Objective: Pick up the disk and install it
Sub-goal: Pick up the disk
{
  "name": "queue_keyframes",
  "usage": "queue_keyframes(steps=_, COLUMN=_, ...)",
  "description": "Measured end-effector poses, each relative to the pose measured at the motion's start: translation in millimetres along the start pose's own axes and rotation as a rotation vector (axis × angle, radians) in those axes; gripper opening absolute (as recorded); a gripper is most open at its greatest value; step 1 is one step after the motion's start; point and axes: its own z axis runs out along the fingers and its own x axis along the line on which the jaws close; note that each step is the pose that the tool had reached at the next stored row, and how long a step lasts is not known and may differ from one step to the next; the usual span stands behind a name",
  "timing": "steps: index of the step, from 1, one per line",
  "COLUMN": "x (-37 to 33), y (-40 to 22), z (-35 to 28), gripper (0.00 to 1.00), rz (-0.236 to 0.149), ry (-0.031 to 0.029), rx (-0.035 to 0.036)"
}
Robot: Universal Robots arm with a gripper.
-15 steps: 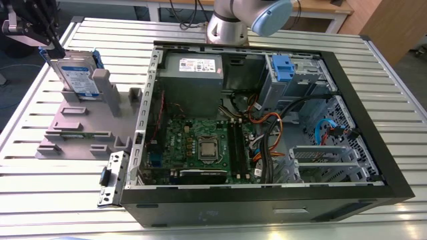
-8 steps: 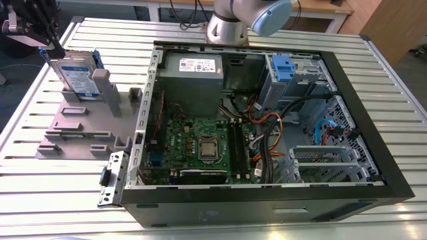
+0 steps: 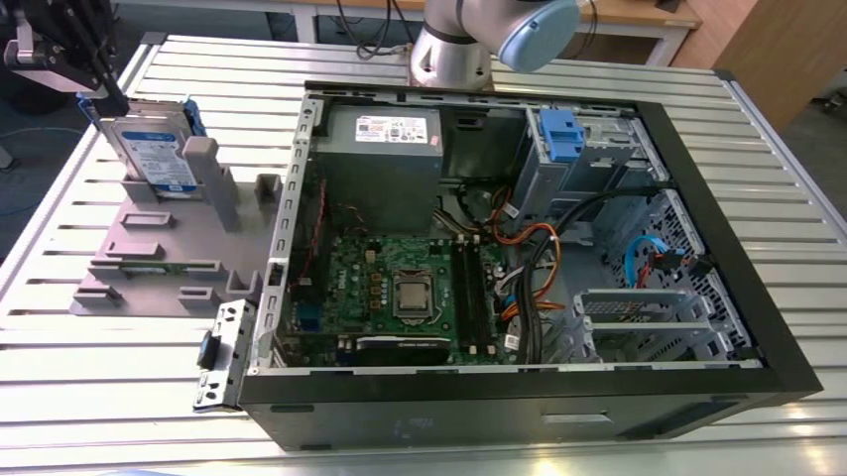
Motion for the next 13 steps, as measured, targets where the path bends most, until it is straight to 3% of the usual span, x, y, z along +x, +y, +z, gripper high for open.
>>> queue_keyframes(steps=13, x=0.0, y=0.0, z=0.0, gripper=0.11, rz=-0.007, ry=0.0030, rx=0.0000)
